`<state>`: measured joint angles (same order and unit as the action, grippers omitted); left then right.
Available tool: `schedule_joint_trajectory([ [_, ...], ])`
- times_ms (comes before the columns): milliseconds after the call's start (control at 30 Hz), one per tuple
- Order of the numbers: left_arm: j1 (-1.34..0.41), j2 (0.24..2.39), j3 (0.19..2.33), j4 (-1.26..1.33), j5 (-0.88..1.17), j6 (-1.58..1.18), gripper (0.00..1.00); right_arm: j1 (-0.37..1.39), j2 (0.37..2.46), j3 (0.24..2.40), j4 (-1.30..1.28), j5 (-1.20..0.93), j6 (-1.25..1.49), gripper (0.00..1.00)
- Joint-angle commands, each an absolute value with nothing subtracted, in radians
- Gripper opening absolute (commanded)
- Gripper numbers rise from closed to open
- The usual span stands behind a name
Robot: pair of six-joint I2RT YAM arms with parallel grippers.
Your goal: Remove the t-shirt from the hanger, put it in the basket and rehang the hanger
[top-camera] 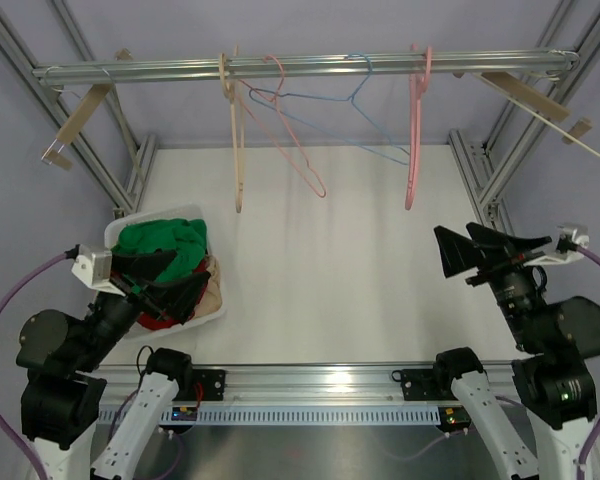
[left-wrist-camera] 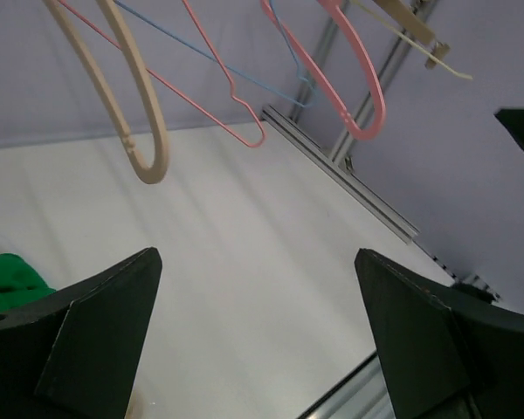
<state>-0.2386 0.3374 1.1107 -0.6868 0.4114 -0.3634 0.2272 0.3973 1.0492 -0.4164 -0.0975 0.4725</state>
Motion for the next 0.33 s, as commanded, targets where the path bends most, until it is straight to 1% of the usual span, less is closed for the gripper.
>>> schedule_joint_trajectory([
  [0,-0.242,0.307,1.146,-0.684,0.215,-0.409,0.99,0.225,0.266,0.986,-0.451,-0.014,0.512,1.0],
  [33,-0.242,0.302,1.149,-0.684,0.2,-0.414,0.99,0.227,0.196,0.959,-0.471,0.012,0.5,0.99],
  [133,-0.242,0.284,1.147,-0.684,0.164,-0.433,0.99,0.225,0.088,0.924,-0.508,0.11,0.483,0.99],
  [300,-0.242,0.262,1.141,-0.681,0.143,-0.456,0.99,0.227,0.055,0.945,-0.535,0.123,0.468,0.99],
])
